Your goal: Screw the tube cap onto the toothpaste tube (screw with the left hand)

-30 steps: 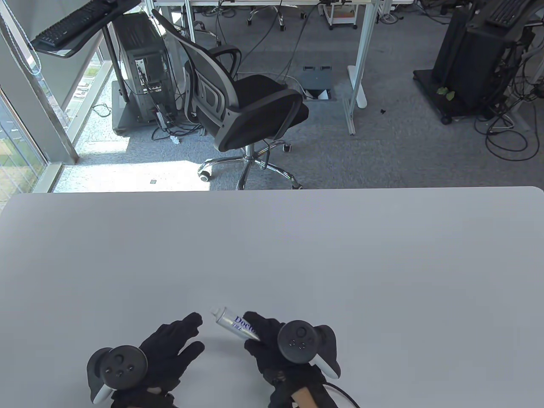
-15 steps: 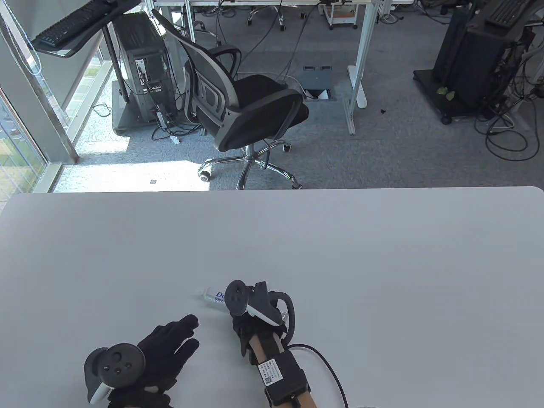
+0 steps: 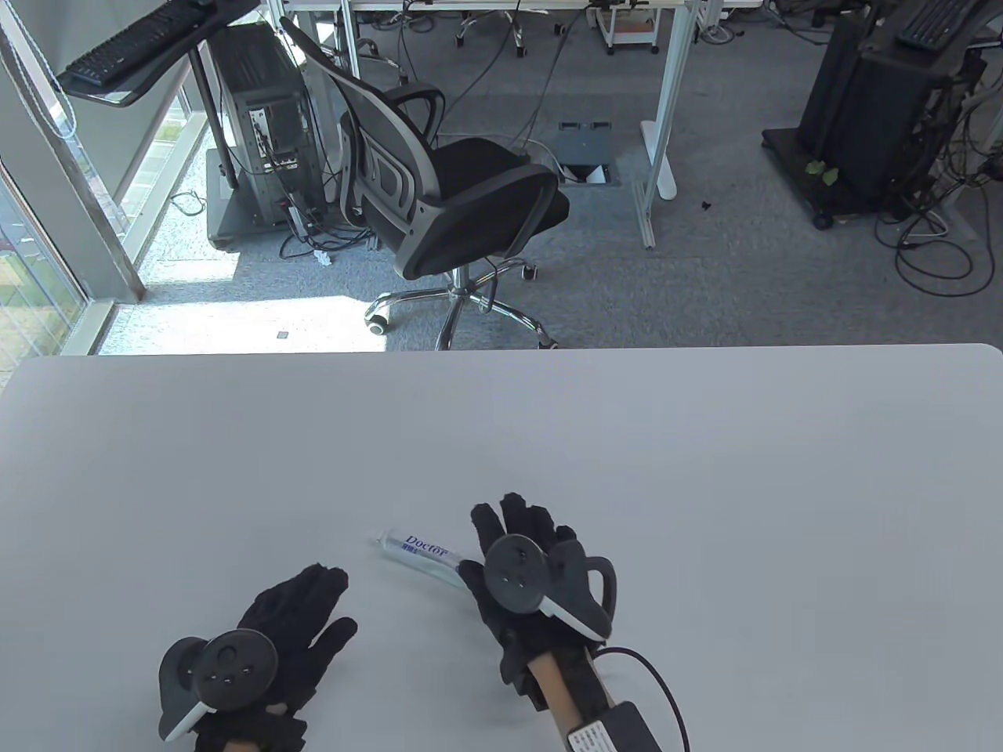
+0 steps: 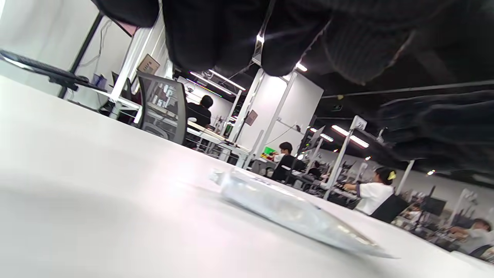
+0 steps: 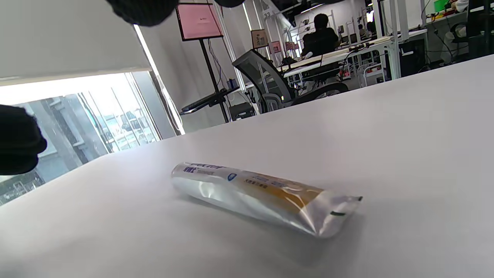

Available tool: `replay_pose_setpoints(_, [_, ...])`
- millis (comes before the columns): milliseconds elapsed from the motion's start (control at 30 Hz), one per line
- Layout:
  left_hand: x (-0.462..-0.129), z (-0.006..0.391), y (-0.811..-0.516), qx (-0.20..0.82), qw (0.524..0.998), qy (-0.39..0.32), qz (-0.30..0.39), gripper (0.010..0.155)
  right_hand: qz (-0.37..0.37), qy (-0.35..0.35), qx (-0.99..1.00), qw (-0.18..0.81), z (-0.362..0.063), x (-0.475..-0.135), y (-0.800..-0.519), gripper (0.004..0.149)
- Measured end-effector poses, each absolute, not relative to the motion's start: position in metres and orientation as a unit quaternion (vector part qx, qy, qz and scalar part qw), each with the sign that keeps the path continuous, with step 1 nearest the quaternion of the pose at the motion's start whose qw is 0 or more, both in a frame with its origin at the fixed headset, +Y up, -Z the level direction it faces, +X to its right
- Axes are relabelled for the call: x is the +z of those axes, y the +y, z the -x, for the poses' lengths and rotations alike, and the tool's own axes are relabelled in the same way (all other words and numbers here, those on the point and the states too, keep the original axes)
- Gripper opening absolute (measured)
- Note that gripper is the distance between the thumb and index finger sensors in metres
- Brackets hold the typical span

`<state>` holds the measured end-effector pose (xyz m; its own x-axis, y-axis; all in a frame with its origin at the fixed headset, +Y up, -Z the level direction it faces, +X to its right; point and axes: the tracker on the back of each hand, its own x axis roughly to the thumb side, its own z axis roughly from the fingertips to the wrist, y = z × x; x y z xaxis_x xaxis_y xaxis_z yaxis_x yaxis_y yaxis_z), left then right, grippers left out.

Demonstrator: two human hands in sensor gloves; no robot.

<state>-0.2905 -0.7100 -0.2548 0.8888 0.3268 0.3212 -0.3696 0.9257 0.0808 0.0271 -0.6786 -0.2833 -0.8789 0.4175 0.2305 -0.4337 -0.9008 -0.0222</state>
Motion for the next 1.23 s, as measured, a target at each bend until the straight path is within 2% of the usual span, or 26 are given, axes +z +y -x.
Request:
replay_pose_setpoints(100, [-0.259, 0.293, -0.716, 0.140, 0.980, -0.129, -0.065, 0.073, -0.092, -0.016, 0.981, 0.172, -0.043, -0.271, -0.703, 0.074])
replay_pose_setpoints(200, [-0.262, 0.291, -0.727, 0.109, 0.987, -0.112, -0.026, 0.079, -0.063, 0.027, 0.989, 0.132, -0.060, -0.271, -0.742, 0.079])
replay_pose_setpoints(300, [-0.263, 0.282, -0.739, 0.033, 0.992, -0.123, 0.013, 0.083, -0.024, 0.114, 0.983, 0.142, -0.075, -0.279, -0.775, 0.083])
replay_pose_setpoints(333, [-0.264, 0.278, -0.742, 0.004, 0.992, -0.126, 0.023, 0.083, -0.006, 0.116, 0.985, 0.124, -0.080, -0.280, -0.782, 0.083])
replay_pose_setpoints(367, [-0.264, 0.276, -0.744, -0.005, 0.991, -0.128, 0.032, 0.083, 0.006, 0.146, 0.983, 0.111, -0.083, -0.282, -0.784, 0.083])
replay_pose_setpoints(433, [-0.264, 0.271, -0.746, 0.003, 0.991, -0.131, 0.031, 0.083, -0.001, 0.160, 0.980, 0.121, -0.085, -0.283, -0.786, 0.082])
replay_pose_setpoints(600, [-0.268, 0.266, -0.747, 0.003, 0.991, -0.132, 0.033, 0.081, -0.017, 0.121, 0.982, 0.142, -0.083, -0.283, -0.780, 0.081])
replay_pose_setpoints(1000, [-0.268, 0.273, -0.747, 0.026, 0.993, -0.109, 0.031, 0.079, -0.060, 0.138, 0.980, 0.133, -0.064, -0.280, -0.780, 0.079])
replay_pose_setpoints(1233, [-0.266, 0.274, -0.749, 0.021, 0.994, -0.098, 0.042, 0.076, -0.053, 0.133, 0.980, 0.142, -0.062, -0.278, -0.776, 0.078])
